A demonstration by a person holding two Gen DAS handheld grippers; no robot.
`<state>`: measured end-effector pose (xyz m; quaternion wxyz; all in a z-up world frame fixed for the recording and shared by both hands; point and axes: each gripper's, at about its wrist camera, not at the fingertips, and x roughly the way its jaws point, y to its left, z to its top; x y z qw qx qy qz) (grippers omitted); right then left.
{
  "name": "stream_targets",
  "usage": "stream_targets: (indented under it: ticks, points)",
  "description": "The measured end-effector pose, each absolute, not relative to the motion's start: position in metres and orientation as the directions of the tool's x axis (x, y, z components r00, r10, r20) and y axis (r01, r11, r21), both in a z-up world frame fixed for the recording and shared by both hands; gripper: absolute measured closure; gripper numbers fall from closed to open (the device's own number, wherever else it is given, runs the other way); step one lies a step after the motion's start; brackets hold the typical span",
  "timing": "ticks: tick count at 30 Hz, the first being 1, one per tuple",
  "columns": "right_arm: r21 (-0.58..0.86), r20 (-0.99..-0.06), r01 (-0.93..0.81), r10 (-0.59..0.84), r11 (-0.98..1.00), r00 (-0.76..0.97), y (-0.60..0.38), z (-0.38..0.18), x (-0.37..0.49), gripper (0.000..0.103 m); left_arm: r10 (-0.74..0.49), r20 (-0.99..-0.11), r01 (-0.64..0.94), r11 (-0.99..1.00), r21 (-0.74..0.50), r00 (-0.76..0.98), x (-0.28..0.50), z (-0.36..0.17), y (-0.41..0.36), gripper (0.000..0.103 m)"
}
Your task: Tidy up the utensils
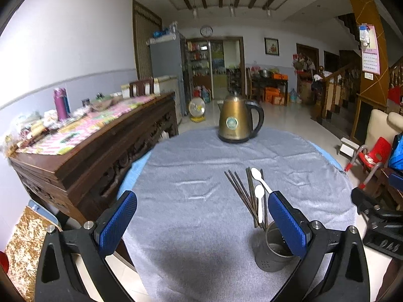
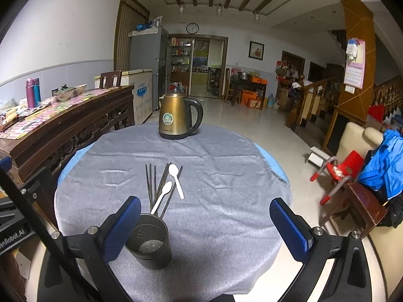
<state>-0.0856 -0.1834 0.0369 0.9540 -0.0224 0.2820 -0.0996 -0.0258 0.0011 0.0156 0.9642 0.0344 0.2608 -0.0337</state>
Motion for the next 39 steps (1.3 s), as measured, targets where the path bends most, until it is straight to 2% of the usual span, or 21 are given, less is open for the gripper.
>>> stream_targets:
  ticks: [5,12,14,15,16,17,20,25,33,36,38,39]
  points:
    - [0.014,-0.593,0.115,-0.085,0.993,0.801,-0.215,0.027,-0.054,0.0,-0.11,-0.625,0.118,0.993,-0.028,0.773,0.035,-0.006,0.016,0.0]
    - [0.215,-0.677,0.01,0.142,0.976,0.722,-0.26,-0.01,0.038,0.0,-0.174,-0.717,0.135,0.985,-0.111,0.675,0.124,-0.054,0.019,0.001]
    - [0.241,-0.686,-0.008,0.176,0.971,0.706,-0.264,-0.023,0.065,0.004,-0.185,-0.733,0.144,0.982,-0.119,0.655,0.141,-0.065,0.017,0.007]
    - [0.257,-0.693,-0.03,0.206,0.966,0.691,-0.264,-0.033,0.085,0.01,-0.198,-0.742,0.157,0.98,-0.126,0.641,0.152,-0.073,0.014,0.017]
    - [0.261,-0.7,-0.044,0.221,0.964,0.679,-0.263,-0.04,0.098,0.013,-0.21,-0.75,0.167,0.977,-0.134,0.627,0.159,-0.076,0.012,0.026]
    - [0.26,-0.71,-0.062,0.234,0.964,0.664,-0.261,-0.048,0.116,0.014,-0.223,-0.762,0.179,0.973,-0.142,0.607,0.17,-0.082,0.009,0.029]
    - [0.236,-0.724,-0.112,0.251,0.965,0.642,-0.25,-0.066,0.156,0.018,-0.251,-0.784,0.193,0.966,-0.17,0.567,0.191,-0.098,0.001,0.03]
    - [0.2,-0.791,-0.193,0.275,0.961,0.546,-0.228,-0.105,0.23,0.037,-0.33,-0.799,0.268,0.938,-0.219,0.503,0.206,-0.118,-0.019,0.03]
    - [0.177,-0.848,-0.239,0.271,0.955,0.454,-0.209,-0.149,0.289,0.037,-0.378,-0.816,0.314,0.914,-0.255,0.437,0.217,-0.134,-0.029,0.03]
    - [0.176,-0.87,-0.226,0.258,0.958,0.42,-0.207,-0.165,0.304,0.048,-0.387,-0.817,0.333,0.908,-0.256,0.427,0.218,-0.137,-0.034,0.031]
    - [0.15,-0.866,-0.228,0.24,0.962,0.439,-0.207,-0.165,0.304,0.06,-0.393,-0.82,0.347,0.902,-0.256,0.416,0.221,-0.139,-0.04,0.039]
    - [0.142,-0.865,-0.227,0.233,0.963,0.445,-0.208,-0.164,0.305,0.073,-0.4,-0.822,0.357,0.897,-0.261,0.405,0.221,-0.139,-0.044,0.045]
